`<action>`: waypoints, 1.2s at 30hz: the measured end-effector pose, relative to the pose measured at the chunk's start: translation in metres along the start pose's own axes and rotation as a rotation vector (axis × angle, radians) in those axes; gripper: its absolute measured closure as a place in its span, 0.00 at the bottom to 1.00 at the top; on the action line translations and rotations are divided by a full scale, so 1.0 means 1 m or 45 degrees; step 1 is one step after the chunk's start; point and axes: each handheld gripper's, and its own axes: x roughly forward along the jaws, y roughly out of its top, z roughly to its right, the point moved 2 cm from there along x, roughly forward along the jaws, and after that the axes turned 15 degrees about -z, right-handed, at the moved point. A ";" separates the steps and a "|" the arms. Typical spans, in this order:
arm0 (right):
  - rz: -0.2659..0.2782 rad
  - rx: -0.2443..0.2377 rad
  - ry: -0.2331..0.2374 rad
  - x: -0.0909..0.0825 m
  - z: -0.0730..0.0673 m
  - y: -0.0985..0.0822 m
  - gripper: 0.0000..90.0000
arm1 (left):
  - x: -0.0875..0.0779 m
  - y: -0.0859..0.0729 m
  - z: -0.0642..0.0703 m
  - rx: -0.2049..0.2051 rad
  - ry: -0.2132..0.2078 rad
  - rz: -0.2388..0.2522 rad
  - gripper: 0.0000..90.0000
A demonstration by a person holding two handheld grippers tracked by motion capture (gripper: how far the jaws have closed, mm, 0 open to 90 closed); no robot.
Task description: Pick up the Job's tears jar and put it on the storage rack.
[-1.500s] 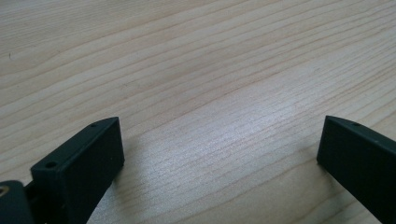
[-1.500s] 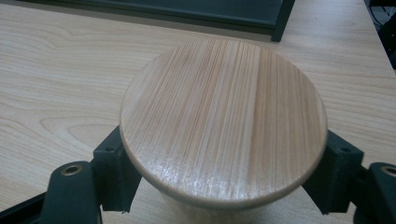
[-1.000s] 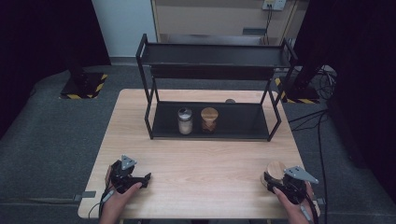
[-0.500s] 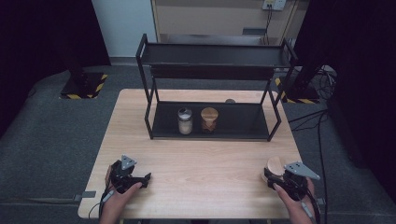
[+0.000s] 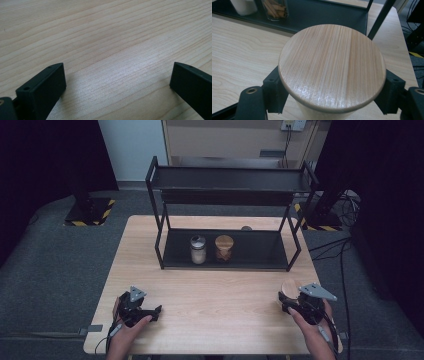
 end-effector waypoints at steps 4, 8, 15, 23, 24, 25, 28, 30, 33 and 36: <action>0.007 -0.021 0.004 0.002 -0.003 0.009 0.29 | 0.000 0.000 0.000 0.000 0.000 0.000 0.00; 0.004 -0.034 0.005 0.006 -0.006 0.017 0.29 | 0.000 0.000 0.000 0.000 0.000 0.000 0.00; 0.001 -0.048 0.007 0.012 -0.009 0.026 0.29 | 0.000 0.000 0.000 0.000 0.000 0.000 0.00; -0.014 -0.055 0.018 0.021 -0.010 0.035 0.29 | 0.000 0.000 0.000 0.000 0.000 -0.001 0.00; -0.014 -0.057 0.019 0.022 -0.010 0.036 0.29 | 0.000 0.000 0.000 0.000 0.000 -0.001 0.00; -0.011 -0.061 0.017 0.022 -0.010 0.037 0.29 | 0.000 0.000 0.000 0.000 0.000 0.000 0.00; -0.010 -0.061 0.013 0.024 -0.012 0.041 0.29 | 0.000 0.000 0.000 0.000 -0.001 0.000 0.00; -0.009 -0.065 0.013 0.025 -0.013 0.043 0.29 | 0.000 0.000 0.000 0.000 0.000 -0.001 0.00; -0.005 -0.068 0.014 0.027 -0.015 0.047 0.29 | 0.000 0.000 0.000 0.000 0.000 -0.001 0.00; 0.000 -0.066 0.015 0.029 -0.016 0.049 0.29 | 0.000 0.000 0.000 0.000 -0.001 -0.001 0.00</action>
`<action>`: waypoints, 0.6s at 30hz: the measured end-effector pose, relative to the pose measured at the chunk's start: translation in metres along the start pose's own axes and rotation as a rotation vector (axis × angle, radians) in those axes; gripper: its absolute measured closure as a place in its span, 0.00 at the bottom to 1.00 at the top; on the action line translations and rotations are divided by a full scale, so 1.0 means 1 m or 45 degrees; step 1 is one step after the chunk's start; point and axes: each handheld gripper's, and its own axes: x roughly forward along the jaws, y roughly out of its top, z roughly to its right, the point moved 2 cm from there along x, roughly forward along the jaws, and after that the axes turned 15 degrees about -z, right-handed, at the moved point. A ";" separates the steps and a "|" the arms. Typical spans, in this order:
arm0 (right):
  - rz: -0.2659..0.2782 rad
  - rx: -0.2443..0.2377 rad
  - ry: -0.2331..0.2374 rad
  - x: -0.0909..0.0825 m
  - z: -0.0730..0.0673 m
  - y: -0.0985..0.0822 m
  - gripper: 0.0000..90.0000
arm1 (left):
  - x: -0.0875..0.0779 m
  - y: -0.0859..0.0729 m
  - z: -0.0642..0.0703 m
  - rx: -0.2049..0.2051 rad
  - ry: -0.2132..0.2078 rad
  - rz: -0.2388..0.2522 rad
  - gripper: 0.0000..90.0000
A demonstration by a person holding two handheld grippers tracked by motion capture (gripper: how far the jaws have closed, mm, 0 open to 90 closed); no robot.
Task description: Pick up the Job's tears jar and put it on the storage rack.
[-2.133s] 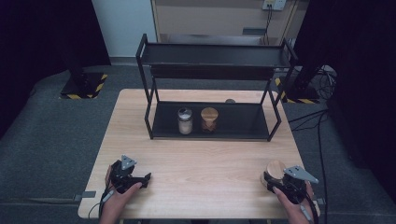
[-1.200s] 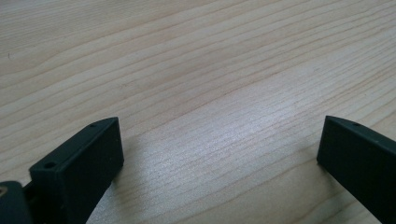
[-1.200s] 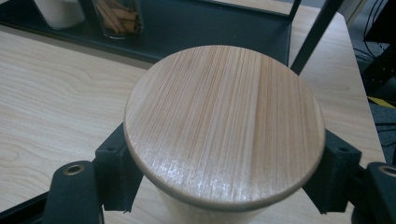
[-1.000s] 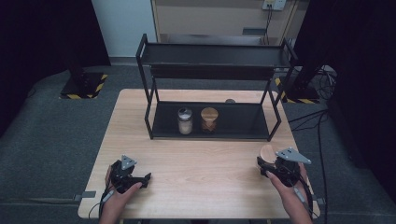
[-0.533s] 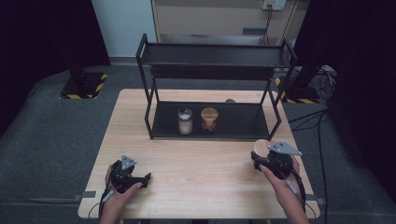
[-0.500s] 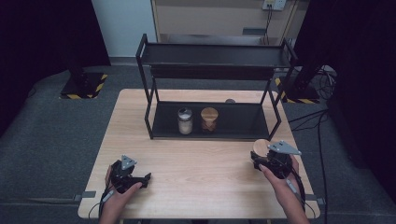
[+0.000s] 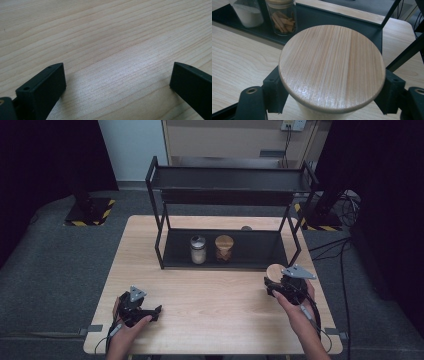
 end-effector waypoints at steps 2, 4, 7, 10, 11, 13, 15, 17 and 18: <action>-0.001 -0.002 -0.003 0.001 -0.001 0.002 0.29 | 0.000 0.000 0.000 0.000 0.000 0.000 0.00; -0.005 -0.001 -0.004 0.002 -0.003 0.004 0.29 | 0.000 0.000 0.000 0.000 0.000 0.000 0.00; -0.006 -0.002 -0.004 0.002 -0.004 0.006 0.29 | 0.000 0.000 0.000 0.000 0.000 0.000 0.00; 0.001 0.001 -0.001 0.003 -0.005 0.009 0.29 | 0.000 0.000 0.000 0.000 0.000 0.000 0.00; 0.003 0.000 0.000 0.004 -0.005 0.011 0.29 | 0.000 0.000 0.000 0.000 0.001 0.000 0.00; 0.001 0.002 -0.001 0.005 -0.005 0.013 0.29 | 0.000 0.000 0.000 -0.001 0.001 0.000 0.00; 0.004 0.001 0.002 0.007 -0.005 0.016 0.29 | 0.000 0.000 0.000 -0.001 0.001 0.000 0.00; 0.007 -0.001 0.004 0.008 -0.006 0.017 0.29 | 0.000 0.000 0.000 -0.002 0.002 0.000 0.00; 0.009 -0.002 0.006 0.009 -0.006 0.019 0.29 | 0.000 0.000 0.000 -0.002 0.002 0.000 0.00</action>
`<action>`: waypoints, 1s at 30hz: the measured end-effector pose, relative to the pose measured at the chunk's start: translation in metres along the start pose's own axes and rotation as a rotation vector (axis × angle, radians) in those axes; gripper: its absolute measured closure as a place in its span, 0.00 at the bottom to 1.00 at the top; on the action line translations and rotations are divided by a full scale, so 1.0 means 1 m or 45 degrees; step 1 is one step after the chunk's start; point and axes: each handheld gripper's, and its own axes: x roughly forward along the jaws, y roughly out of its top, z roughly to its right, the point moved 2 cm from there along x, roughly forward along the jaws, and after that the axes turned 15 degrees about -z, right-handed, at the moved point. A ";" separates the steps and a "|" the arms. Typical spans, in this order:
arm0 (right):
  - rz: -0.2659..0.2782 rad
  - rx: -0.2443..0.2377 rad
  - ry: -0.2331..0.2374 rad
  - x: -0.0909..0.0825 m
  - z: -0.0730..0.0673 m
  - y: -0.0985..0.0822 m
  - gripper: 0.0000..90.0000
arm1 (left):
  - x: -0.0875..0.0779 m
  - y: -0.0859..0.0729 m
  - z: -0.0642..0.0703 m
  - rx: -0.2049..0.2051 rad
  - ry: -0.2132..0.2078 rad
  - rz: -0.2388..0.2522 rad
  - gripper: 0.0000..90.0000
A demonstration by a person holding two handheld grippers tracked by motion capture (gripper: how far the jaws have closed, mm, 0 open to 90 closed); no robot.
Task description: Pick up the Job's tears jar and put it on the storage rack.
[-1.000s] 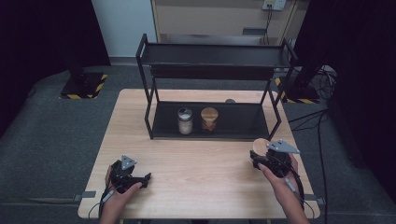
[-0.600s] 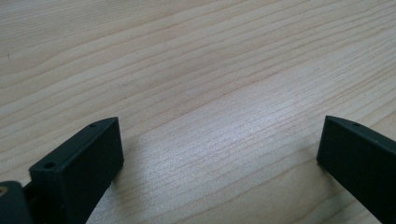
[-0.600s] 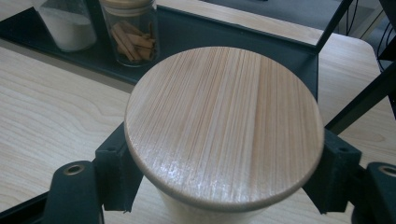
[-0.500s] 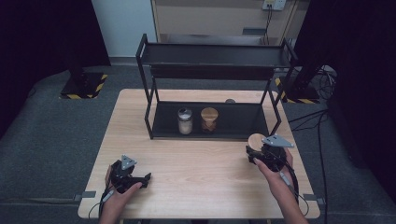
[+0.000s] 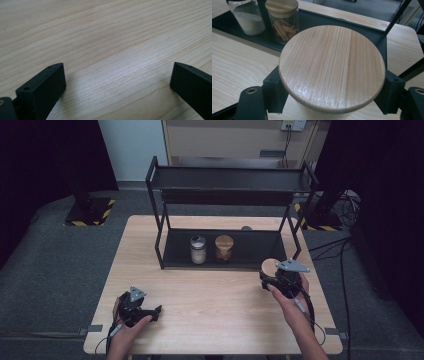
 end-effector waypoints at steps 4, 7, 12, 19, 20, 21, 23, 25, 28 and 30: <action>-0.006 -0.003 0.005 0.006 -0.001 0.005 0.29 | 0.000 0.000 0.000 0.000 0.000 0.000 0.00; -0.011 -0.010 0.008 0.010 -0.002 0.008 0.29 | 0.000 0.000 0.000 -0.001 0.000 0.000 0.00; -0.017 -0.008 0.009 0.017 -0.002 0.012 0.29 | 0.000 0.000 0.000 0.000 0.000 0.000 0.00; -0.021 0.005 0.005 0.025 -0.001 0.018 0.29 | 0.000 0.000 0.000 0.000 0.000 0.000 0.00; -0.020 0.006 0.004 0.026 0.000 0.020 0.29 | 0.000 0.000 0.000 0.000 0.000 0.000 0.00; -0.021 0.006 0.002 0.027 0.000 0.021 0.29 | 0.000 0.000 0.000 -0.001 0.000 0.000 0.00; -0.020 0.010 0.001 0.029 0.000 0.023 0.29 | 0.000 0.000 0.000 0.000 0.000 0.000 0.00; -0.019 0.012 0.001 0.031 0.000 0.025 0.29 | 0.000 0.000 0.000 0.000 0.000 0.000 0.00; -0.020 0.010 0.002 0.033 0.000 0.029 0.29 | 0.000 0.000 0.000 0.000 0.000 -0.001 0.00; -0.017 0.010 0.001 0.036 -0.001 0.032 0.29 | 0.000 0.000 0.000 0.000 0.000 0.000 0.00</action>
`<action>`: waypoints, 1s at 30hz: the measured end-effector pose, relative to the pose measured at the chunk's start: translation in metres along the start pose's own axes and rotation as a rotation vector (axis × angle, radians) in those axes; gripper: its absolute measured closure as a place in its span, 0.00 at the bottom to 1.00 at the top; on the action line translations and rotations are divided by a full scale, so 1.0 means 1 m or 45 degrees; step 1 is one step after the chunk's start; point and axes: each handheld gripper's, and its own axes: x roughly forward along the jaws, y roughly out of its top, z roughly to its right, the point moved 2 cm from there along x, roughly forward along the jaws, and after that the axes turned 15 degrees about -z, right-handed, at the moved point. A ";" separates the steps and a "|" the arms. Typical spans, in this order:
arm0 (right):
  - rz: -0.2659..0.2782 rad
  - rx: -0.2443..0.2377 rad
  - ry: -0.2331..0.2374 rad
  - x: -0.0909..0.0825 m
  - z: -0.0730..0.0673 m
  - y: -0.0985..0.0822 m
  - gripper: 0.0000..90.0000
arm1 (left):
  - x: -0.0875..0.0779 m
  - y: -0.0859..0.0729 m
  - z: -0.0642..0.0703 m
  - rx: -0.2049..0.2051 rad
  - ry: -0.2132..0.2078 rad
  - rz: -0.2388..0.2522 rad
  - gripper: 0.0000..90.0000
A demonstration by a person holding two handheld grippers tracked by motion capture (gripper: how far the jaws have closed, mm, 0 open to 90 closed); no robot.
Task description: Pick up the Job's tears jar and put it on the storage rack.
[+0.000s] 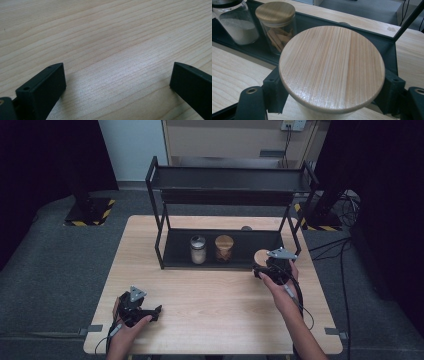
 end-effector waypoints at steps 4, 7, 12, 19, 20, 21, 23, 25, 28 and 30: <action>0.000 0.007 0.004 0.004 0.000 0.005 0.29 | 0.000 0.000 0.000 0.000 0.000 0.000 0.00; 0.000 0.012 0.004 0.007 0.000 0.008 0.29 | 0.000 0.000 0.000 0.000 0.000 0.000 0.00; 0.008 0.025 0.003 0.011 0.000 0.011 0.29 | 0.000 0.000 0.000 0.000 0.000 0.000 0.00; 0.001 0.033 -0.002 0.018 -0.002 0.018 0.29 | 0.000 0.000 0.000 0.000 0.000 0.000 0.00; 0.002 0.035 -0.003 0.019 -0.002 0.020 0.29 | 0.000 0.000 0.000 0.000 0.000 0.000 0.00; 0.002 0.033 -0.004 0.020 -0.002 0.020 0.29 | 0.000 0.000 0.000 0.000 0.000 0.000 0.00; 0.001 0.032 -0.008 0.022 -0.002 0.023 0.29 | 0.000 0.000 0.000 0.000 0.000 0.000 0.00; -0.002 0.037 -0.009 0.023 -0.001 0.024 0.29 | 0.000 0.000 0.000 0.000 0.000 0.000 0.00; -0.005 0.038 -0.017 0.025 -0.001 0.027 0.29 | 0.000 0.000 0.000 0.000 0.000 0.000 0.00; -0.008 0.058 -0.013 0.026 0.000 0.029 0.29 | 0.000 0.000 0.000 0.000 0.000 0.000 0.00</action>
